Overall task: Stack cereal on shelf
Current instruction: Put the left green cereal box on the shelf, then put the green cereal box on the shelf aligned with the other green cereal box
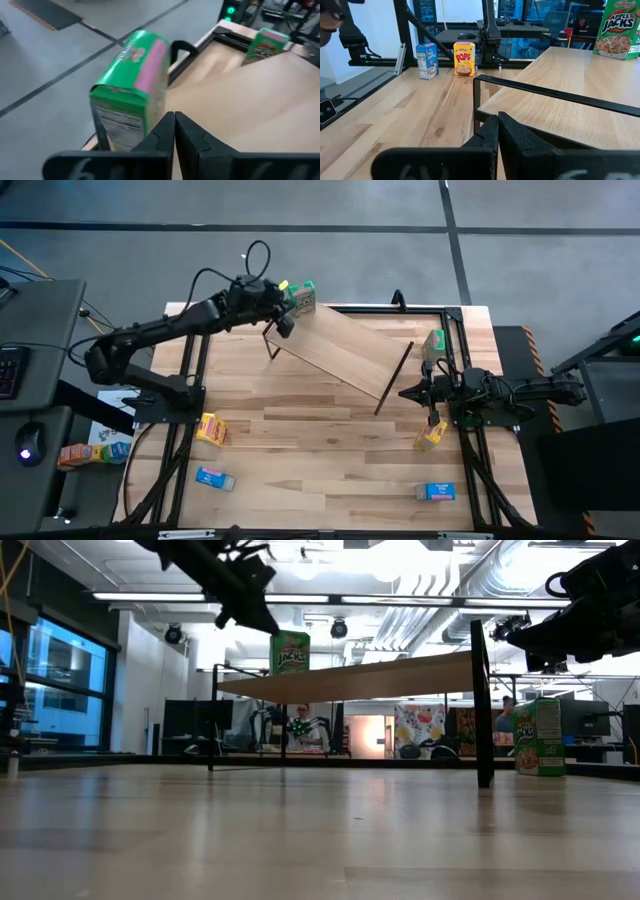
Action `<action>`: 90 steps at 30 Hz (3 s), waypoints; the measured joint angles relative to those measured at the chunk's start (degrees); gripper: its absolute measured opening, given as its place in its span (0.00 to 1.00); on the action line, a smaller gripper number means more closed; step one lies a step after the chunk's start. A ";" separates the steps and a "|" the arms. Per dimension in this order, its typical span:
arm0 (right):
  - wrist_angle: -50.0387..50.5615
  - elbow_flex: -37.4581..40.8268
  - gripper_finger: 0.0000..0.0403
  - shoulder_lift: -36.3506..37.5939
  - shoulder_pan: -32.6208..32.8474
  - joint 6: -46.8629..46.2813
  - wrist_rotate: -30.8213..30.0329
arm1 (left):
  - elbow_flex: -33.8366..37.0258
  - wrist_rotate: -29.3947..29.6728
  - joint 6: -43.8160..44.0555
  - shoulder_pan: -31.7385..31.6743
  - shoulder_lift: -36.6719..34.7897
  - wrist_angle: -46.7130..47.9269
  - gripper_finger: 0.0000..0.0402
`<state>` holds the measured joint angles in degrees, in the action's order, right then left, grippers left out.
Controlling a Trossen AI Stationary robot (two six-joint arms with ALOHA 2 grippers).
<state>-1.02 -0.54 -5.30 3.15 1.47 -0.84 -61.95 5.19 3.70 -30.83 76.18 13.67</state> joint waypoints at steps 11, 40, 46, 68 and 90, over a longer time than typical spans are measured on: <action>0.00 -0.02 0.00 0.02 0.01 -0.04 0.02 | 0.04 1.17 1.12 -1.46 2.36 0.19 0.00; -0.01 -0.01 0.00 0.01 0.00 -0.02 0.00 | 0.04 0.16 -3.27 -9.46 -0.71 3.58 0.00; -0.01 0.00 0.00 0.01 0.01 -0.01 0.00 | 7.60 -7.87 -3.09 -8.92 -8.44 -3.77 0.00; -0.51 -0.01 0.00 0.00 0.01 0.01 -0.91 | 47.82 -25.27 2.38 -3.98 -28.76 -58.33 0.00; -0.97 -25.27 0.16 -15.05 -5.02 -6.83 -54.41 | 47.93 -26.95 2.10 -4.00 -28.74 -53.98 0.00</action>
<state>-1.99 -25.80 -20.35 -1.87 -5.36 -55.25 -14.02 -21.76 5.80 -34.83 47.44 -40.32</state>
